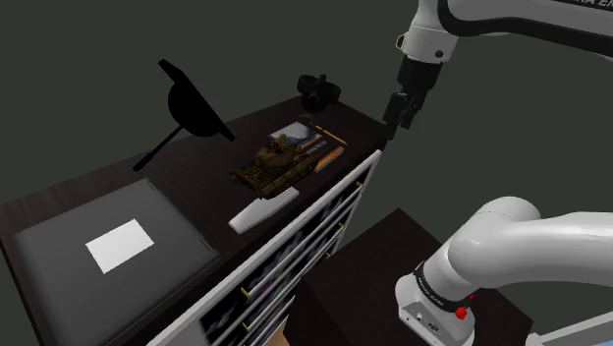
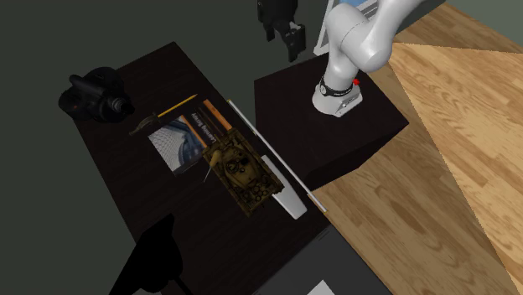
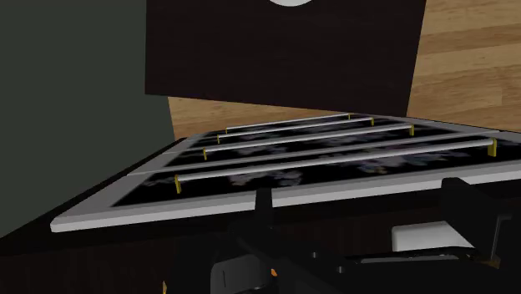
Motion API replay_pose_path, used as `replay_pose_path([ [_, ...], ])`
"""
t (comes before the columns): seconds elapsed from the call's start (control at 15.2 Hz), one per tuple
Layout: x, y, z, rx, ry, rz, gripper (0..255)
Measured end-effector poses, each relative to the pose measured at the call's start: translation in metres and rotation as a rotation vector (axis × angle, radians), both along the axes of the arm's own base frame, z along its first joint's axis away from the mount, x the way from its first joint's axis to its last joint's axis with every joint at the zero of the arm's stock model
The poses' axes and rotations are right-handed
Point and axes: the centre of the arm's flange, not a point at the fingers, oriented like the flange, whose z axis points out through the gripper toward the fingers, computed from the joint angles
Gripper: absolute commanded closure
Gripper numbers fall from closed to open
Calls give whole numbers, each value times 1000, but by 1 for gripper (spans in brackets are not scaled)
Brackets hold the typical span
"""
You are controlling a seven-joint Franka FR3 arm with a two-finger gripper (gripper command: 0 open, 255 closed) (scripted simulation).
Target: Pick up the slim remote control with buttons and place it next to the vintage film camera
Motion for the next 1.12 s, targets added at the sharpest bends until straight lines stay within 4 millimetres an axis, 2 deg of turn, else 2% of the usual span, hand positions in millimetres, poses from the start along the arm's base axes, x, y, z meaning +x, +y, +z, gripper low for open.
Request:
replay_pose_path([
  [0.07, 0, 0, 0, 0, 0, 0, 0],
  [0.26, -8, 21, -11, -8, -6, -95, 0],
  [0.59, -25, 78, -42, -30, -19, -329, 0],
  [0.99, -19, 146, -77, -55, -35, -622, 0],
  [1.12, -15, 171, -94, -64, -40, -718, 0],
])
